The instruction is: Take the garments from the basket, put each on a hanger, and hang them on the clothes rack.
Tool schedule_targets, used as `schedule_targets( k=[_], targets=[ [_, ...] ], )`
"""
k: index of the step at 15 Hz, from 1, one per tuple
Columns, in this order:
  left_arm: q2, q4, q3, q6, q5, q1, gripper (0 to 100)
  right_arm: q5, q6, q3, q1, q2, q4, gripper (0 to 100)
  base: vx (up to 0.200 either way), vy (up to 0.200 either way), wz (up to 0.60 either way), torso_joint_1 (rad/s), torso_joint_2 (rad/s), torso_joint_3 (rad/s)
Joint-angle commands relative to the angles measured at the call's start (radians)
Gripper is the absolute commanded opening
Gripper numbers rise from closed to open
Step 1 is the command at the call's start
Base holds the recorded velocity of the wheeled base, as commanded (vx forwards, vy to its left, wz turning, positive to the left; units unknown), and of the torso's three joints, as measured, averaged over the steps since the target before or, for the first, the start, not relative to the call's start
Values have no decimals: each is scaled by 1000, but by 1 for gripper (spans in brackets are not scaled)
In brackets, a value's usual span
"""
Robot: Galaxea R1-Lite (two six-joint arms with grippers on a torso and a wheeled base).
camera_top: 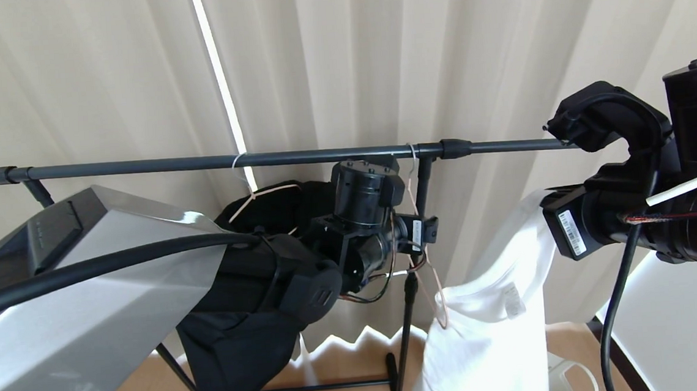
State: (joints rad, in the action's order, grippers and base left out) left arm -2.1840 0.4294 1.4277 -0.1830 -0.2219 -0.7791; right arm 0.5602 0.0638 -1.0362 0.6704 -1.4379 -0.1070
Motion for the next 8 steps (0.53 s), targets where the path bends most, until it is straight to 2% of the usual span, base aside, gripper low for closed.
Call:
schedule_targets(
  k=[1,4,6,8],
  targets=[
    [0,-8,-1,0,-19,-2,100,0,1,1,1,7,0,0,0,0,0,0,0,0],
    [0,-55,-1,11,-30,0,100,4,1,2,0,4,0,0,0,0,0,0,0,0],
    [-3,-98,11,20,-63,3,100,4,1,1,0,2,0,0,0,0,0,0,0,0],
    [-28,-116,11,57,-94,20,100,4,1,-1,-3,2,0,0,0,0,0,0,0,0]
  ],
)
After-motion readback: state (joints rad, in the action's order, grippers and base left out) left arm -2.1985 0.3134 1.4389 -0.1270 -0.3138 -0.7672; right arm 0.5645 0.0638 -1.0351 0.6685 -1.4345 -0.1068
